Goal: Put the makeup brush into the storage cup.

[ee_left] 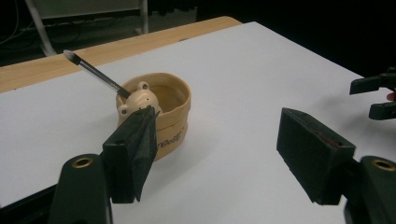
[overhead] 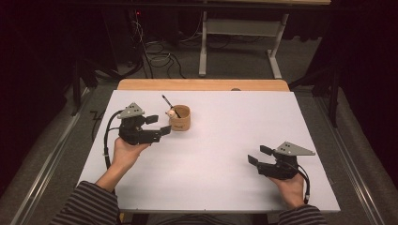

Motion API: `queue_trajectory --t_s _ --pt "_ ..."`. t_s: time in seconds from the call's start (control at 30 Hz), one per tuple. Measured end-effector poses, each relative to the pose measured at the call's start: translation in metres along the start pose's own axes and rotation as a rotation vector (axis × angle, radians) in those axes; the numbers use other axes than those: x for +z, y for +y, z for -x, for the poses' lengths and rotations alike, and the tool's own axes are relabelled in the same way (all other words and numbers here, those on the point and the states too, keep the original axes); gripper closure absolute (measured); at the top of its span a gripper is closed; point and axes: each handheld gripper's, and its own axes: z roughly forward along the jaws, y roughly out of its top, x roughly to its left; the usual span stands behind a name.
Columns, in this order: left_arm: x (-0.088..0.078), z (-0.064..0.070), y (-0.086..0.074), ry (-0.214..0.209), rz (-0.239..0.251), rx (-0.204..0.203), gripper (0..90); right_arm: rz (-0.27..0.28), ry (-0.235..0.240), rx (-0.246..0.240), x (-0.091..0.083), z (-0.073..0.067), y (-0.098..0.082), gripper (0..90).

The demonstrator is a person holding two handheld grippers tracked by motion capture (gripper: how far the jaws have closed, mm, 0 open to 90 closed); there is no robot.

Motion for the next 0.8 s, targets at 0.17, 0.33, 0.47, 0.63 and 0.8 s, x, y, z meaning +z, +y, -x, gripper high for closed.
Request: queue_trajectory --t_s 0.17,0.33,0.47,0.63,0.8 --pt "0.0 0.003 -0.003 -0.003 -0.006 0.01 29.9 0.0 0.0 0.0 0.0 0.0 0.0 35.0" --pt "0.001 0.004 -0.008 -0.003 -0.012 0.011 29.9 0.0 0.0 0.0 0.0 0.0 0.0 35.0" --pt "0.0 0.004 -0.011 -0.005 -0.013 0.008 29.9 0.0 0.0 -0.002 0.0 0.0 0.0 35.0" --pt "0.001 0.004 -0.015 -0.006 -0.019 0.0 29.9 0.0 0.001 -0.002 0.0 0.0 0.0 35.0" --pt "0.002 0.004 -0.02 -0.009 -0.028 -0.007 29.8 -0.002 0.002 -0.002 0.0 0.0 0.0 35.0"
